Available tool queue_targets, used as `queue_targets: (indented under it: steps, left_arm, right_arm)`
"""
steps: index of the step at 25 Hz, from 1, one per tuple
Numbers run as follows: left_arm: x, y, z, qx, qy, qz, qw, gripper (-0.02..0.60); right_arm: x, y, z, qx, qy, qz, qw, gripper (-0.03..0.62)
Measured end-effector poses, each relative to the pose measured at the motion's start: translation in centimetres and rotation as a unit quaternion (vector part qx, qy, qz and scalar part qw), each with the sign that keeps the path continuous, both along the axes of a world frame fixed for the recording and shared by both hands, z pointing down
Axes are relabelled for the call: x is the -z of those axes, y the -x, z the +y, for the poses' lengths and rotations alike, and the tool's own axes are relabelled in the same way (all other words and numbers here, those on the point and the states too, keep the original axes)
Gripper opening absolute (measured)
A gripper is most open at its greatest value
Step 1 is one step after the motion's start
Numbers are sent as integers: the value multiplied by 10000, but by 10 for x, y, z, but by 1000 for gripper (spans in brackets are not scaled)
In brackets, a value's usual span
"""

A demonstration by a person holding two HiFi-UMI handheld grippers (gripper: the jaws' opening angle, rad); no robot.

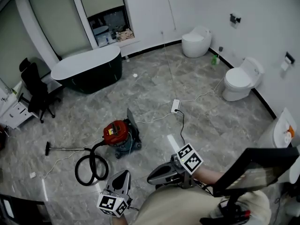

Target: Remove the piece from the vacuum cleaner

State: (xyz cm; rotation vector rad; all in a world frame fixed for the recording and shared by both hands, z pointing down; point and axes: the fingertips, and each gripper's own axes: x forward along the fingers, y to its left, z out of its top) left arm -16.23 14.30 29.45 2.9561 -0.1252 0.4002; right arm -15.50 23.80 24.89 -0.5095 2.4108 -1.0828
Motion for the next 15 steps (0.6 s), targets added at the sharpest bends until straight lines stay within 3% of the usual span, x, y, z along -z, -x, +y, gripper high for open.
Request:
queue_targets:
  steps: [3,7,15]
  left_arm:
    - [3,17,-18,-3,9,42,10000,5]
    - [9,26,-29,-2,-11,134,9999,5]
    - [-1,50,-47,646,186,171,9976,5]
  right_arm:
    - [6,23,-15,180,-5,14,9998,3]
    - [11,24,-33,11,-5,-106,9999,3]
    - [4,35,-59,649,82,-125,9978,5]
